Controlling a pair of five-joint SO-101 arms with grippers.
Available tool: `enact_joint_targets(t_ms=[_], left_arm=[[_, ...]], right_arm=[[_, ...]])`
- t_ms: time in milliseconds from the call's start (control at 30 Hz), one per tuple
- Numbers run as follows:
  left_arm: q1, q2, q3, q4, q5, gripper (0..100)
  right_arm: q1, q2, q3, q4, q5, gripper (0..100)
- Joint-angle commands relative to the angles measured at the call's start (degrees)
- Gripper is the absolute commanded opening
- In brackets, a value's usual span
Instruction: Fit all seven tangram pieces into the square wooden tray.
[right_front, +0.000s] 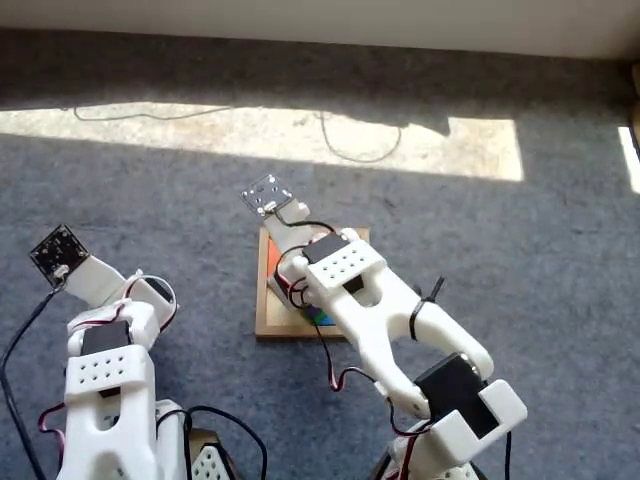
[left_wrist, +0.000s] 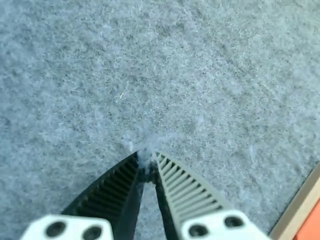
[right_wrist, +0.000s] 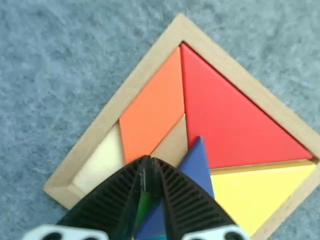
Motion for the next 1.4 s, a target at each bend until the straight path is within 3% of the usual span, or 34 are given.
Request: enact_joint_targets(t_ms=[0, 533, 933, 1367], left_arm=[[-0.84, -0.92, -0.31, -0.88, -0.35, 1], [-0.84, -0.92, -0.22, -0.88, -0.35, 1], [-0.66, -0.92, -0.22, -0.88, -0.35, 1], [-0.75, -0.92, -0.22, -0.88, -0.35, 1]], right_arm=[[1.89, -0.66, -2.42, -3.38, -0.53, 0.5], [12.0, 3.03, -2.68, -5.49, -0.35, 0.5], [12.09, -8.48, -2.24, 4.7, -0.18, 0.5], [6.9, -8.92, 1.45, 6.37, -0.18, 0.5]])
